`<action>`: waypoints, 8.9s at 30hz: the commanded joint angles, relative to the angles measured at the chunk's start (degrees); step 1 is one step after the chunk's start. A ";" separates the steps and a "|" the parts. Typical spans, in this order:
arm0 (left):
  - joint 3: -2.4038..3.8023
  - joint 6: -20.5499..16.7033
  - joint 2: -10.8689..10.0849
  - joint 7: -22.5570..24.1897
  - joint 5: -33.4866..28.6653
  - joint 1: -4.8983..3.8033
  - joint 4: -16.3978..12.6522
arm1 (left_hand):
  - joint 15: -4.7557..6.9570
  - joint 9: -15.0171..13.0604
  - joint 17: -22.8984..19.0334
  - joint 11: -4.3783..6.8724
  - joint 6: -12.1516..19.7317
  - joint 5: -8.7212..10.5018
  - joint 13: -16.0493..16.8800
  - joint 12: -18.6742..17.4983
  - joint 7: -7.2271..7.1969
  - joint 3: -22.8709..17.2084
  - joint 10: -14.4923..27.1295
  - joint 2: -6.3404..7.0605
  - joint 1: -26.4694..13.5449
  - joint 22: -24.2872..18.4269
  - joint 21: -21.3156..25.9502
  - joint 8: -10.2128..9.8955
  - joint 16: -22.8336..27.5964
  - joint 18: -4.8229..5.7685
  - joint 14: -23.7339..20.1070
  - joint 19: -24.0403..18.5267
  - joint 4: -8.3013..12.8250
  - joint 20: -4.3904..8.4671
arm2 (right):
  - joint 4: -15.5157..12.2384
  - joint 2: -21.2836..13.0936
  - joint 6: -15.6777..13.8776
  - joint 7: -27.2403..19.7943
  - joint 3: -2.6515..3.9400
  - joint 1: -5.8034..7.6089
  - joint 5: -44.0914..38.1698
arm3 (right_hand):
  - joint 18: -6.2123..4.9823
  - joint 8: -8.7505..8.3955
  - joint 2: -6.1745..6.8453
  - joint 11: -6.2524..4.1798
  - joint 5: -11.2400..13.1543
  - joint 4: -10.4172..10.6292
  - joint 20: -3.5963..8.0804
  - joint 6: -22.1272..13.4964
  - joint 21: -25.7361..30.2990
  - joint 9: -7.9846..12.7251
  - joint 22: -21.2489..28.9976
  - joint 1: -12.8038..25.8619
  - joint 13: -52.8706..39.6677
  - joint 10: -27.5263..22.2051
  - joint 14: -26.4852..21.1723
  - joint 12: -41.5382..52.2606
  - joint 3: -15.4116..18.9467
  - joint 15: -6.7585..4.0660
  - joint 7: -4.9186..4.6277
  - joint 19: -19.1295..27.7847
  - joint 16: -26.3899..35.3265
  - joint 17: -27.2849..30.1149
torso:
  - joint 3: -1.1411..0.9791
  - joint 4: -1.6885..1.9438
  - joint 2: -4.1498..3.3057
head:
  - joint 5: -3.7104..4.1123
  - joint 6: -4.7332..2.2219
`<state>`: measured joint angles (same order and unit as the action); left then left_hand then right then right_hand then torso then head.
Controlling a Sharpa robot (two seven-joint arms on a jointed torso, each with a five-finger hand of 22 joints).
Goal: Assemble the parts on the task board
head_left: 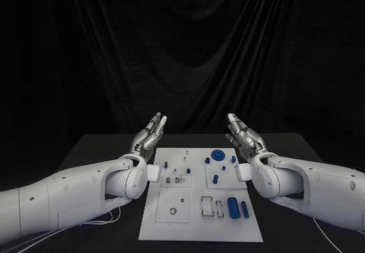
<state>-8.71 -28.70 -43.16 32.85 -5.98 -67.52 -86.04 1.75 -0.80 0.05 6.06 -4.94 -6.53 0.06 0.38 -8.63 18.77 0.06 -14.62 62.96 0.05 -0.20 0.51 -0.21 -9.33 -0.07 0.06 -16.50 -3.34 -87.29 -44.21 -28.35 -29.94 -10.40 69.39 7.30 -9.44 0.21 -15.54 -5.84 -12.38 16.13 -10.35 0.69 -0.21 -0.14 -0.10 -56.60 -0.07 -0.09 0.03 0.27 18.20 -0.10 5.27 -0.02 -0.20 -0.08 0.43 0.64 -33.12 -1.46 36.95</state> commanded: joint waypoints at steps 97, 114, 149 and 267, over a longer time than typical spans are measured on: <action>-3.45 8.33 -18.78 21.33 22.66 -3.80 -8.17 | 4.54 -1.13 -0.05 -0.57 -12.33 -20.30 0.89 3.47 5.28 -1.13 -2.94 2.46 17.93 -0.05 0.20 1.38 0.21 -0.71 0.07 -0.06 -0.26 2.89 | -2.12 -6.34 17.40 35.65 -3.78 18.92 -109.67 | 6.53 6.89 15.86 10.68 0.66 -8.80 5.74 48.42 -84.16 -5.54 -77.17 -26.76 -3.94 54.27 83.20 14.95 -17.50 -1.47 -7.04 -83.60 -71.66 -44.50 | 1.88 4.57 -13.47 | 2.31 5.03; -3.46 10.23 -18.81 20.49 22.66 -3.80 -8.14 | 2.22 -1.04 -0.05 -2.28 -11.27 -21.21 0.69 1.81 6.13 -1.88 -2.48 1.89 18.42 -0.05 0.20 1.27 0.21 -0.56 0.07 -0.06 -0.26 1.43 | 0.48 -4.86 15.86 33.99 -3.78 15.66 -109.67 | 6.65 6.12 16.53 10.80 -1.67 -8.65 5.09 49.08 -84.32 -5.92 -77.87 -27.39 -3.78 56.27 83.46 13.20 -19.74 -0.78 -7.99 -83.76 -72.43 -46.72 | 1.94 4.70 -13.61 | 2.15 5.72; -3.46 13.10 -18.09 19.09 21.34 -3.79 -6.80 | 0.27 -1.08 -0.05 -4.73 -11.48 -22.63 0.65 1.20 8.75 -2.87 -2.47 1.14 19.54 -0.05 0.20 1.33 0.21 -0.55 0.07 -0.06 -0.29 -0.46 | 4.51 -1.27 14.92 32.72 -3.77 13.23 -109.68 | 6.52 5.35 18.22 11.18 -5.53 -7.97 4.18 51.24 -83.95 -6.53 -77.73 -28.10 -3.70 58.62 83.05 9.52 -27.03 0.21 -8.51 -83.35 -72.13 -47.01 | 2.15 4.59 -13.73 | 2.28 7.81; -3.48 16.17 -16.13 17.56 21.07 -3.76 -4.68 | -1.34 -1.14 -0.05 -6.29 -11.97 -23.22 0.61 0.92 10.37 -3.49 -2.41 0.93 20.62 -0.05 0.20 1.39 0.21 -0.21 0.07 -0.06 -0.17 -1.76 | 19.36 14.87 15.06 29.57 -3.72 15.27 -102.81 | 6.32 6.04 20.62 10.30 -0.44 -9.08 5.00 56.16 -82.81 -13.96 -77.77 -26.59 -3.64 65.83 82.23 3.18 -37.16 -0.67 -11.23 -82.36 -70.33 -47.17 | 2.79 5.12 -14.48 | 2.19 7.01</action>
<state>-12.23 -13.32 -59.40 38.83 15.21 -71.15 -90.70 0.91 -1.91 0.06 0.29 -17.01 -29.43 0.75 1.48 1.45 15.61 -2.34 -13.76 82.92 0.09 -0.20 1.82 -0.21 -9.30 -0.08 -0.05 -16.67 -4.84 -67.84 -29.39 -14.97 -0.92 -14.10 84.84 -95.29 -3.12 6.95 4.78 4.24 -13.18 6.88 -5.35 57.70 -83.27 -14.83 -74.92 -83.62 -3.76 66.40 82.44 3.60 -18.76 -0.94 -6.06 -82.80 -70.79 -47.50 3.21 5.76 -47.60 0.76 43.90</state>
